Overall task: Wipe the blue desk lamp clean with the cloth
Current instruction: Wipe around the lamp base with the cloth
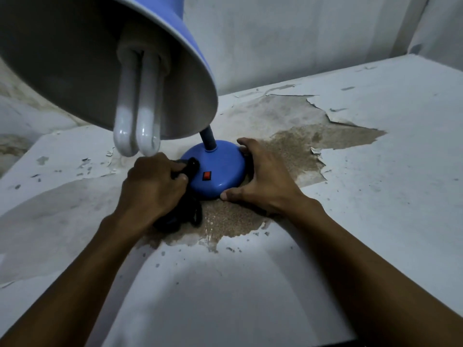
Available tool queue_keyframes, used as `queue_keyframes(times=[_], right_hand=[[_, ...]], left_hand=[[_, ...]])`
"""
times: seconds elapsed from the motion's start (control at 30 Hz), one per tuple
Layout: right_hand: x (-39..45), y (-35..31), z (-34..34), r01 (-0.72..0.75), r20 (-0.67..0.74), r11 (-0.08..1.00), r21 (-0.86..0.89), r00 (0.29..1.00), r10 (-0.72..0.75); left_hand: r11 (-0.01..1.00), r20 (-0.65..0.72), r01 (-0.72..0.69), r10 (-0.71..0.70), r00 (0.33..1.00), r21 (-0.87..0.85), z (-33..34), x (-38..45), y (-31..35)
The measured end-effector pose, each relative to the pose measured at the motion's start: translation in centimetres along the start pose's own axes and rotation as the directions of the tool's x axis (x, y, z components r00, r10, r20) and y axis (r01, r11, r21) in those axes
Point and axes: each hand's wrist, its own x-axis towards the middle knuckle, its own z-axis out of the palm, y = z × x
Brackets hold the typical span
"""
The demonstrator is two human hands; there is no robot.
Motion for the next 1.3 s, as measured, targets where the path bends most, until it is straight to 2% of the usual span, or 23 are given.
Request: queue_keyframes(times=[0.1,0.2,0.27,0.4,0.47,0.57,0.7,0.8,0.87,1.03,1.17,1.3], right_hand=[[1.9,-0.1,-0.8,-0.007,0.101,0.996,-0.088,0.995,0.016],[4.2,0.1,-1.6,0.009,0.317,0.992,-0.129,0.948,0.032],[4.7,0.2,-1.6,0.01,0.363,0.995,-0.102,0.931,0.028],[3.6,-0.7,0.0,0.056,0.2,0.989,-0.133,0.979,-0.029],[2.7,-1.6,1.3,0.052,0.105,0.984,-0.17,0.994,-0.034],[2.1,-3.4,3.3,0.019,-0.006,0.966,-0.257,1.0,-0.022],[2.3,-5.4,5.3,-0.022,-0.033,0.926,-0.376,0.999,0.01],[2.2,-5.5,5.8,-0.025,-0.038,0.913,-0.407,0.999,0.01],[2.2,-5.0,5.2,0.015,0.002,0.926,-0.376,1.0,-0.015],[3.1,-2.6,2.0,0.078,0.13,0.979,-0.19,0.99,-0.054],[3.5,-1.1,1.6,0.034,0.078,0.995,-0.092,0.997,-0.027],[3.2,-0.2,2.3,-0.026,0.003,0.997,0.073,1.0,0.026]], left_hand=[[0.988,0.026,-0.149,0.151,0.988,-0.049,-0.5,-2.5,0.6],[0.979,0.029,-0.145,0.151,0.988,-0.142,-1.0,-3.0,-0.5],[0.984,0.017,-0.123,0.127,0.992,-0.127,-0.7,-2.0,-1.3],[0.99,0.041,-0.07,0.076,0.996,-0.123,-0.4,1.3,-1.6],[0.985,0.024,-0.075,0.079,0.997,-0.155,-0.6,2.3,-1.6],[0.994,0.008,-0.055,0.056,0.998,-0.099,-0.7,2.5,-2.3],[0.992,-0.046,-0.019,0.014,0.999,-0.123,-0.8,-1.1,-3.2],[0.983,-0.102,-0.141,0.129,0.986,-0.119,-0.5,-3.8,-2.7],[0.979,-0.1,-0.197,0.191,0.976,-0.05,-0.3,-3.5,-2.0],[0.971,-0.068,-0.194,0.206,0.976,0.142,0.4,0.3,1.1],[0.969,-0.062,-0.178,0.191,0.98,0.173,0.9,1.9,3.4],[0.945,-0.01,-0.311,0.314,0.949,0.101,0.0,-0.2,1.7]])
